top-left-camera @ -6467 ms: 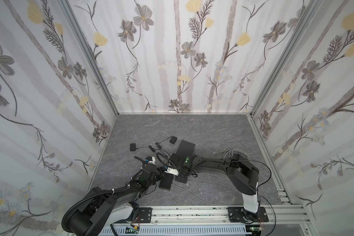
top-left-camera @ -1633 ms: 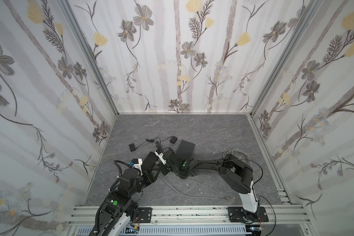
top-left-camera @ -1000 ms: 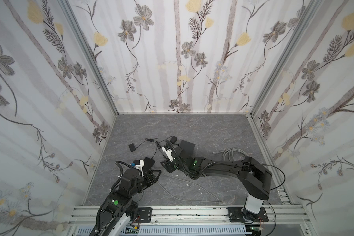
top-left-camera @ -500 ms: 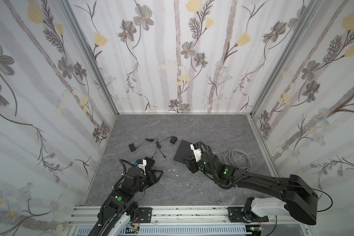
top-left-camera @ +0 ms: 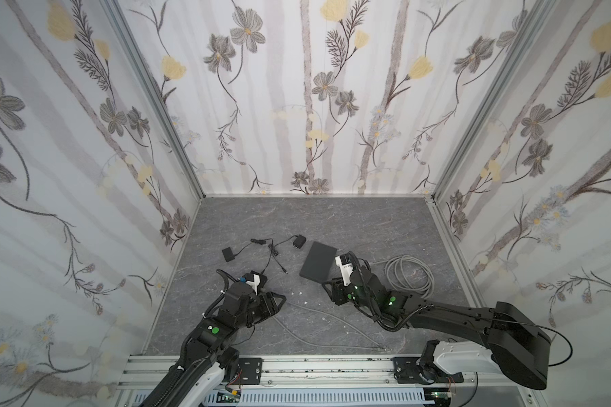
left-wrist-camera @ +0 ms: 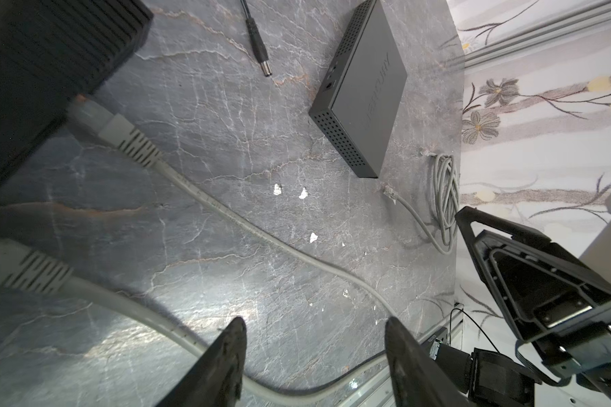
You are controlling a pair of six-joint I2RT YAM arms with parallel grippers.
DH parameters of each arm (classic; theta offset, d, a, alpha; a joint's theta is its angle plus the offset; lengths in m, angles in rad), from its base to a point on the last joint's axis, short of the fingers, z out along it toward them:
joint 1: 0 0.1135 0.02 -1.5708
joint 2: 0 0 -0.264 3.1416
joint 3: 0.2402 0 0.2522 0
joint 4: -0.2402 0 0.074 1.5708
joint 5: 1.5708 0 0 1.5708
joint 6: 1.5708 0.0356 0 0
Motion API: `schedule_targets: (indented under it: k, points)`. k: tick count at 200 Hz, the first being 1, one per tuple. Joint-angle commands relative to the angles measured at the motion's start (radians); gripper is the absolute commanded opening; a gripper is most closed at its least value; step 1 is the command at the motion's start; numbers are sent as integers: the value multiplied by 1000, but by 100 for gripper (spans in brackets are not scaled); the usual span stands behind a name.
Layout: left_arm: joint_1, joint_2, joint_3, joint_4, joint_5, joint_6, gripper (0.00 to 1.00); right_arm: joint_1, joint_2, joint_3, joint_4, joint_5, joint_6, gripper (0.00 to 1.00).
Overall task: Insert the plug into the switch port
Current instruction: 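Open the right gripper off the plug and withdraw both grippers from the switch, then move the left gripper over the black power cable's barrel plug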
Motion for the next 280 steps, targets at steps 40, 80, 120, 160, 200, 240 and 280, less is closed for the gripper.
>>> schedule_targets:
  k: [40, 80, 120, 160, 200, 240, 280]
  points:
    - [-8, 203, 97, 97, -64, 64, 64, -37, 24, 36, 76, -84, -16, 45]
    - [23, 462, 249, 123, -121, 151, 55, -99, -23, -66, 256, -210, 23, 43]
    - [63, 665, 362, 128, -168, 218, 53, -124, -44, -149, 340, -220, 49, 42]
    - [75, 850, 464, 137, -163, 255, 46, -124, -27, -160, 366, -218, 49, 40]
    - [76, 916, 518, 78, -251, 244, 54, -125, -20, -174, 396, -218, 66, 39]
    - [68, 993, 589, 18, -281, 223, 56, -124, -37, -211, 442, -206, 85, 39]
    - [27, 1100, 692, -67, -346, 223, 57, -124, -34, -223, 447, -209, 92, 39]
